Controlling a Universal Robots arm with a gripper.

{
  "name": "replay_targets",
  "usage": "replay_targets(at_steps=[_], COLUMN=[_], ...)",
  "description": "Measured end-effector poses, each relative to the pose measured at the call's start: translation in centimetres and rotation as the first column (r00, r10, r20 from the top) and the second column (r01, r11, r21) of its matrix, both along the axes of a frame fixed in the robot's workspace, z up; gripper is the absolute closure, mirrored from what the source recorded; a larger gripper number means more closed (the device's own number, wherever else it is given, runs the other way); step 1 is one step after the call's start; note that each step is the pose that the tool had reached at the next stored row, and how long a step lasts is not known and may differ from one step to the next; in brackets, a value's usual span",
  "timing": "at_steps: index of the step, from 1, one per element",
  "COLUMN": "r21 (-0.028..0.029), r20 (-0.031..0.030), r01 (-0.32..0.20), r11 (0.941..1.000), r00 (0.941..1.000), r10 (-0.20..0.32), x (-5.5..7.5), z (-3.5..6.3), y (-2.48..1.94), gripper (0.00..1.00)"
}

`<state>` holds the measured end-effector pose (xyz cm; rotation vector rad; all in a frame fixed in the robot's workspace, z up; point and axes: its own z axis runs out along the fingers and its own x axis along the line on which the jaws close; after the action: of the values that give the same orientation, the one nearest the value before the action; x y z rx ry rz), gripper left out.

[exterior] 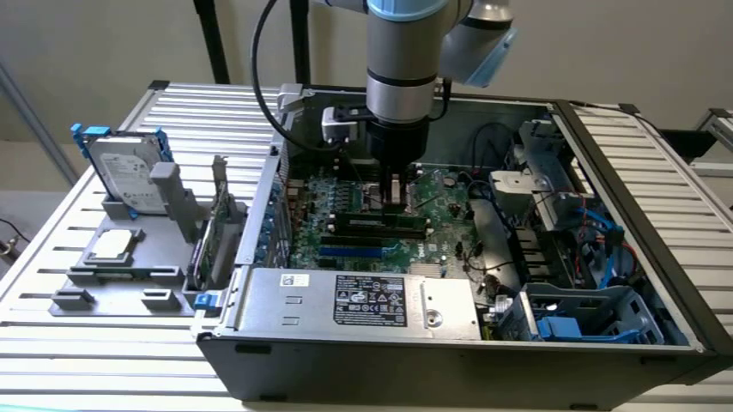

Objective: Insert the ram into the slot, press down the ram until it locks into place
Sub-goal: 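Insert the ram into the slot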

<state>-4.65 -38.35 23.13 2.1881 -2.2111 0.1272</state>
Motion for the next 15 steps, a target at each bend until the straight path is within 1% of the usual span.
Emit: replay_targets(at_steps=[15], r21=[-0.0007], r20=[0.0], r01=[0.003], r11=[1.0], r00=[1.0], r10=[-0.003], x=[0.08], z=[-0.29], y=[0.0], gripper=[0.87])
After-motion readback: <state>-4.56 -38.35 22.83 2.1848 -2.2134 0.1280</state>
